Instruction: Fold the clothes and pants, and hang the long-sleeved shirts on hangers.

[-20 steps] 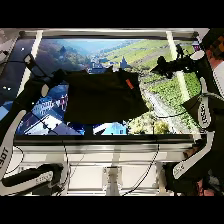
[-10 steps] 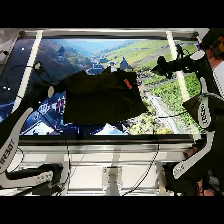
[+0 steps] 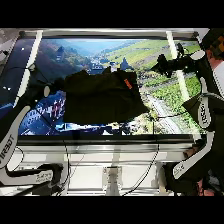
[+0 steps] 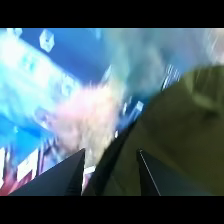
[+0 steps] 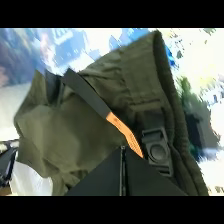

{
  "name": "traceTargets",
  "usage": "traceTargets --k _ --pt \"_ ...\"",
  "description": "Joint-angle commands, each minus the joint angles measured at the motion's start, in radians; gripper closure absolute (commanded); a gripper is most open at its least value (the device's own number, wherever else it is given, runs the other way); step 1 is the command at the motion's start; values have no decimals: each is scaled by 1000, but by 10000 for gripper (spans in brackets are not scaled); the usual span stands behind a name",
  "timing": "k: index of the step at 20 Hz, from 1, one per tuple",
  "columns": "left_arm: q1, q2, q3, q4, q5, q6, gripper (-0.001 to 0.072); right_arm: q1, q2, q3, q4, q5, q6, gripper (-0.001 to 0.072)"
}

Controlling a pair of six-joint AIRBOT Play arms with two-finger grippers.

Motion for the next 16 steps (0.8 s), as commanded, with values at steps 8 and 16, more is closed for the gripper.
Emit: traceTargets --k 8,16 --pt "32 262 -95 -26 -159 82 702 10 57 -53 30 8 -175 695" --pt "32 630 -454 -457 -198 375 702 7 451 -761 282 -104 -419 694"
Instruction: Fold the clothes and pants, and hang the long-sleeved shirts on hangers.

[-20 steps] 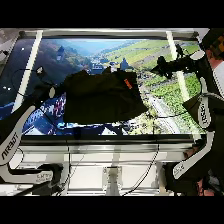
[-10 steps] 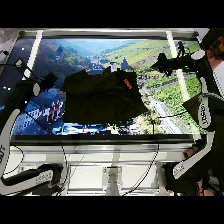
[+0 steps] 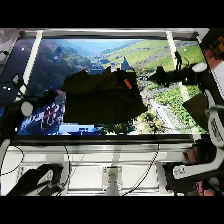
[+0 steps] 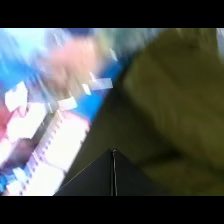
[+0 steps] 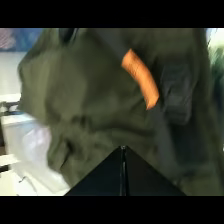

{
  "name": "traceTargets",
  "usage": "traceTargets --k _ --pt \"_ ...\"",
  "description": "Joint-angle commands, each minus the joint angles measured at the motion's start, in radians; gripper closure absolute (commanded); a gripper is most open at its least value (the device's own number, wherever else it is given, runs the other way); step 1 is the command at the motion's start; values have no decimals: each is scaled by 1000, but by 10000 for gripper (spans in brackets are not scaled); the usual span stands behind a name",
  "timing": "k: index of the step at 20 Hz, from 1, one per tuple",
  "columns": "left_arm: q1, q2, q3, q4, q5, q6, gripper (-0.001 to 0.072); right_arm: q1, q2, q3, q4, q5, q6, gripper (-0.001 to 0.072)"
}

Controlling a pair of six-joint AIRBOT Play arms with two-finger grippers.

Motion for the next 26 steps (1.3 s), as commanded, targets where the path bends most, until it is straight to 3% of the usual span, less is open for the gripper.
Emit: traceTargets --k 1,6,9,10,11,12,13,14,15,18,26 --pt "1 179 -161 -192 -38 98 702 -1 209 -357 152 -89 -114 694" --pt "1 354 -318 -269 -91 97 702 0 537 -780 306 -312 -120 693" --pt "0 370 -380 -362 -100 98 680 0 691 -939 305 -359 -1 689" --pt "0 365 -397 -364 -98 97 505 0 711 -966 285 -355 31 680" --pt "0 356 -412 -365 -106 58 280 0 717 -982 251 -354 85 631" --pt "0 344 -420 -365 -116 -3 267 0 713 -985 215 -352 123 480" --pt "0 330 -429 -370 -113 -36 269 0 708 -985 186 -357 138 280" --pt "0 310 -438 -396 -102 -42 269 0 704 -985 178 -367 139 158" --pt "0 290 -449 -430 -71 -42 269 0 702 -985 180 -381 140 118" --pt "0 226 -470 -528 75 -42 269 0 701 -981 203 -412 140 101" --pt "0 101 -469 -613 192 -41 269 0 701 -981 264 -391 148 100"
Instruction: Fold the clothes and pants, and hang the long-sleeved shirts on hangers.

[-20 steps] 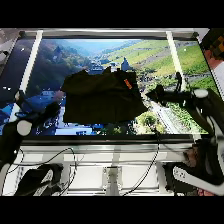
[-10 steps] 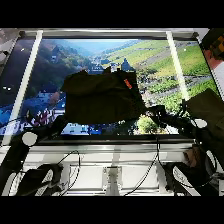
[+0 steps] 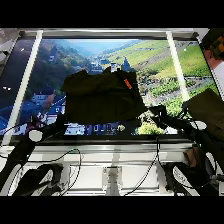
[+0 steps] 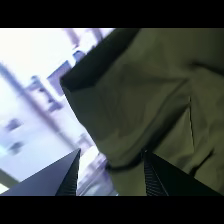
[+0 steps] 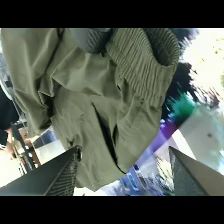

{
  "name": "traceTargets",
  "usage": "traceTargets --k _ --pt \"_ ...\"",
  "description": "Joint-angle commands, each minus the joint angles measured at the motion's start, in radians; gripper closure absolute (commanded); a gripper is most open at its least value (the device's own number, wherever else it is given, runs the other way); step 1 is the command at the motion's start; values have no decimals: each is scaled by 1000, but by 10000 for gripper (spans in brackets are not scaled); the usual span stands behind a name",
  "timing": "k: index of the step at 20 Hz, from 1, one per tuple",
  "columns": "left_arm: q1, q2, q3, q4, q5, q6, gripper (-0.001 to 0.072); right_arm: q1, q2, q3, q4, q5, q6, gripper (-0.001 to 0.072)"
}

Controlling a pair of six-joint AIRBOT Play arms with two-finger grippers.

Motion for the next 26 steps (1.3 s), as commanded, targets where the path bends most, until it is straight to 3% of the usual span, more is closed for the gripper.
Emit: traceTargets --k 1,13,14,17,18,22,23,25,26 --pt "-1 -74 -2 -71 63 -1 269 0 0 -1 27 4 5 100" --pt "-1 -169 0 -104 167 2 272 0 0 -1 45 21 5 101" --pt "-1 -173 0 -104 177 2 306 0 0 -1 45 24 6 102" --pt "-1 -173 0 -104 196 2 318 0 -2 -2 40 16 6 102" --pt "-1 -173 0 -104 197 2 369 0 -11 -2 41 24 7 102" --pt "-1 -173 0 -104 201 2 381 65 -126 -2 50 -11 36 102" --pt "-1 -173 0 -104 201 2 445 92 -164 -2 73 -33 52 101" --pt "-1 -173 0 -104 201 2 667 147 -237 -2 152 -94 57 103" --pt "-1 -173 0 -104 201 2 699 165 -264 0 181 -121 56 113"
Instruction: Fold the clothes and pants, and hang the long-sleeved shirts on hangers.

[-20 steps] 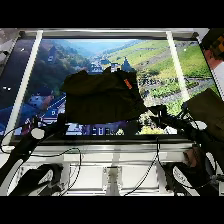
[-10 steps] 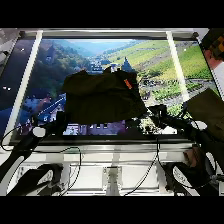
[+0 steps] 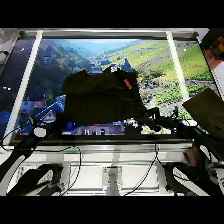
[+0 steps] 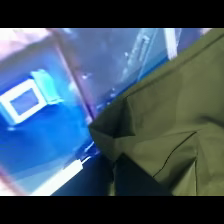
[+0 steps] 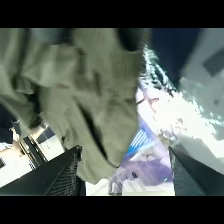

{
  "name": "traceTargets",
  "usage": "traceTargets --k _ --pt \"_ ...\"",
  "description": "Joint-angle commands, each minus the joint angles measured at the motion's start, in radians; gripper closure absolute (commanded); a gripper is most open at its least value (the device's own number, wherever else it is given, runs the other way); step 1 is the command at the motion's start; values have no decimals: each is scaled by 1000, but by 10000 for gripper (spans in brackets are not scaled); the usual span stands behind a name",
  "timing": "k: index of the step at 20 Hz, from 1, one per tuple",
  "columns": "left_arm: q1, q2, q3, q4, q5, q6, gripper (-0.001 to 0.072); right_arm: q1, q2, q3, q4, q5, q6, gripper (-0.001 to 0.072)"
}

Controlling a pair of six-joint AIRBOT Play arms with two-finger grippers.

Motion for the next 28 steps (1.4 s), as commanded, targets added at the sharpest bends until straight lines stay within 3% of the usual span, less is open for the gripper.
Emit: traceTargets --k 1,5,10,13,15,18,20,22,23,26,28 --pt "0 1 1 -6 7 0 699 71 -108 11 95 -92 13 113" --pt "0 1 1 -3 6 71 699 80 -164 89 91 -122 1 113" --pt "0 1 1 -3 4 72 700 86 -224 154 86 -154 0 115" --pt "0 1 1 -3 4 72 700 107 -259 172 82 -166 -5 261" --pt "0 1 1 -3 4 71 700 113 -260 180 72 -175 -5 469" --pt "0 1 1 -4 5 71 700 113 -260 183 65 -174 -7 689" --pt "0 1 1 -7 27 65 701 113 -258 183 65 -175 -51 692" --pt "0 7 9 -138 82 62 702 113 -226 189 68 -183 -50 694" --pt "0 19 32 -171 103 91 702 113 -192 201 66 -206 -50 695" --pt "0 71 183 -167 108 311 703 112 -72 298 -59 -280 -49 695" --pt "0 84 314 -167 108 349 702 112 -45 397 -114 -244 -38 695"
